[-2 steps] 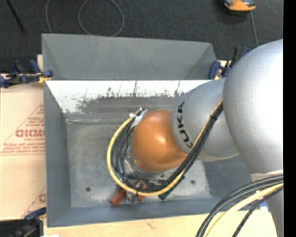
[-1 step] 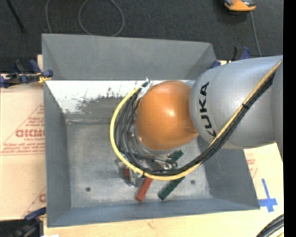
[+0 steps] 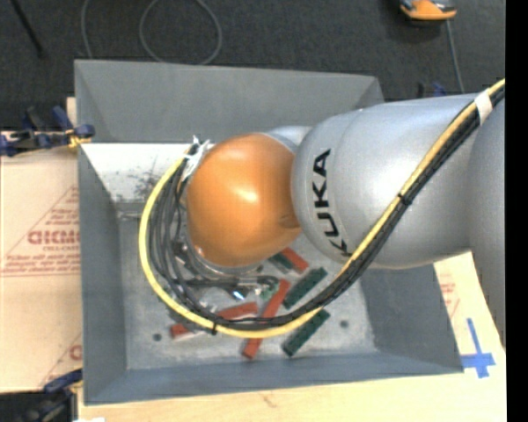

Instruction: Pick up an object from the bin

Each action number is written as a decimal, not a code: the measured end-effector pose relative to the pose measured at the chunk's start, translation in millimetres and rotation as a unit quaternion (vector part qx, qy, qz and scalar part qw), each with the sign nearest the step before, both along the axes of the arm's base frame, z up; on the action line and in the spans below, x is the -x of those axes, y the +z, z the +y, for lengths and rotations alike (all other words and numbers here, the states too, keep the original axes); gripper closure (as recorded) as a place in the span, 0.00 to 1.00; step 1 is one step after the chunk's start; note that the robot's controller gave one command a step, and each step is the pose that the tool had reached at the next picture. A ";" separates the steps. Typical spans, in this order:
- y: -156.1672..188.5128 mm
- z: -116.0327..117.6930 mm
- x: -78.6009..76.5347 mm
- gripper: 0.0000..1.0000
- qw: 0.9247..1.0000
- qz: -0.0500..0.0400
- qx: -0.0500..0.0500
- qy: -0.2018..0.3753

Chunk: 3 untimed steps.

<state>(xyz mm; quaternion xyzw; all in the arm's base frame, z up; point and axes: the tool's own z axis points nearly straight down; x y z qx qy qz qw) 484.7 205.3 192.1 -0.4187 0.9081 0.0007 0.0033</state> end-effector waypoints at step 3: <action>-5.9 -1.8 -30.7 1.00 0.942 -0.001 0.003 0.337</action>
Offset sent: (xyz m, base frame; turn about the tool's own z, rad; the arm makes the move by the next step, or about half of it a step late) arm 0.0076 0.0341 -0.0005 -0.2764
